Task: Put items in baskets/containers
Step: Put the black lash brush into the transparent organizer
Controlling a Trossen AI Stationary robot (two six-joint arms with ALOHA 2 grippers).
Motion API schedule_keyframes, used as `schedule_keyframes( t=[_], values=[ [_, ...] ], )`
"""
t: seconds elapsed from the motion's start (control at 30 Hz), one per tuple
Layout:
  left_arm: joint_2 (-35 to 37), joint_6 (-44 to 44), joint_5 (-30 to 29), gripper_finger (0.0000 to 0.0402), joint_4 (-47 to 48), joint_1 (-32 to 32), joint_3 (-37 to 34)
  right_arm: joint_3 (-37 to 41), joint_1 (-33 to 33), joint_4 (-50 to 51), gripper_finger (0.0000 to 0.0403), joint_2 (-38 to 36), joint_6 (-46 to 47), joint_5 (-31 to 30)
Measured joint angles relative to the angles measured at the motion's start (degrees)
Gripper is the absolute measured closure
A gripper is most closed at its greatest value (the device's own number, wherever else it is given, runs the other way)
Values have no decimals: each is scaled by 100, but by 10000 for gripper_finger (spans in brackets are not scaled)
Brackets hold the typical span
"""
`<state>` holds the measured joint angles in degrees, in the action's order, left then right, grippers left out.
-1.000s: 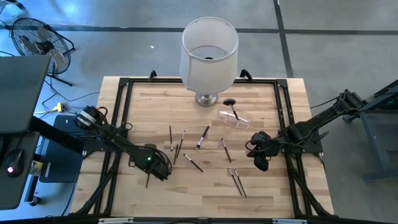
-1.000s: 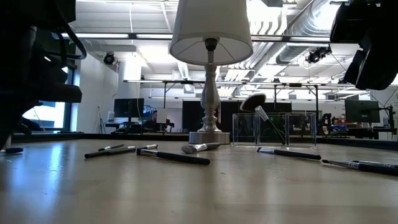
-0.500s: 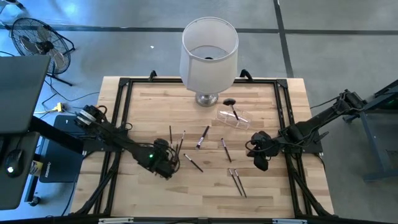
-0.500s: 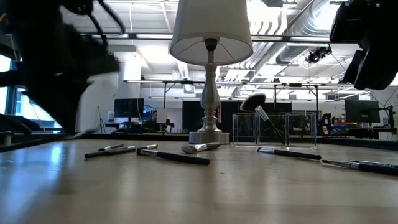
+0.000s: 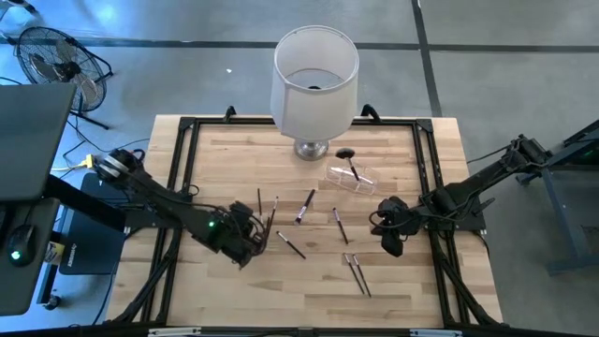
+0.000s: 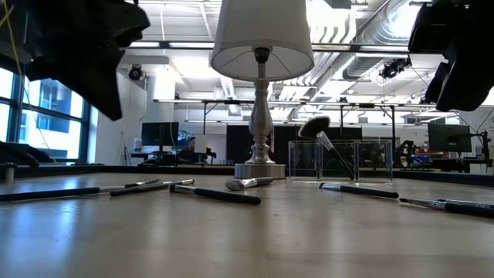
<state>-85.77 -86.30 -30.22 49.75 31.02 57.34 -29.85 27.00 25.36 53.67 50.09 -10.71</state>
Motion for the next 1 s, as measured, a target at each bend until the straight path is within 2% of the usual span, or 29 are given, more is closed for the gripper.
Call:
schedule_keyframes(
  t=[0.3, 0.47, 0.83, 1.0],
  values=[
    [-6, -95, 54, 401, -312, -85, 0, 0, 0, -4, 402, 0, 91, -243],
    [-43, 78, 599, 397, -404, -542, 0, 0, 2, -4, 402, 0, 90, -287],
    [-431, 1299, 1554, 310, -983, -1373, 5, 0, 1, -16, 402, 0, 136, -286],
    [-714, 1795, 2151, 301, -1227, -1610, 4, 0, 0, -41, 402, 0, 149, -285]
  ],
)
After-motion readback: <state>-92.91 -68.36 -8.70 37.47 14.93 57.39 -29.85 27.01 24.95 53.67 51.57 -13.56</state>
